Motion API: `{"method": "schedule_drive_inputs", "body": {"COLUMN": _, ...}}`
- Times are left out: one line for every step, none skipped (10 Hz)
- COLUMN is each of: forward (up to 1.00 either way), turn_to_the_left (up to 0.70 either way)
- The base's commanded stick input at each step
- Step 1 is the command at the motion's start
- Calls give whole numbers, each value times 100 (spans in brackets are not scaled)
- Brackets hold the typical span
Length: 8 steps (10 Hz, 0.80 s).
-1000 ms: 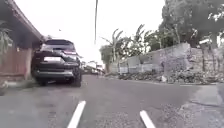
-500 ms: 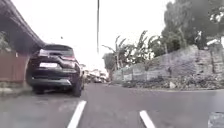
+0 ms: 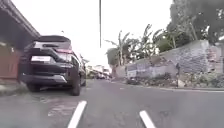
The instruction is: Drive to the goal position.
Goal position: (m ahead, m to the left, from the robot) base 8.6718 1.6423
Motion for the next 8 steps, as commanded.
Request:
{"method": "schedule_drive_inputs", "body": {"forward": 100, "turn_to_the_left": 12}}
{"method": "schedule_drive_inputs", "body": {"forward": 100, "turn_to_the_left": 13}}
{"method": "schedule_drive_inputs", "body": {"forward": 100, "turn_to_the_left": 2}}
{"method": "schedule_drive_inputs", "body": {"forward": 100, "turn_to_the_left": 6}}
{"method": "schedule_drive_inputs", "body": {"forward": 100, "turn_to_the_left": 5}}
{"method": "schedule_drive_inputs", "body": {"forward": 100, "turn_to_the_left": 13}}
{"method": "schedule_drive_inputs", "body": {"forward": 100, "turn_to_the_left": 13}}
{"method": "schedule_drive_inputs", "body": {"forward": 100, "turn_to_the_left": 6}}
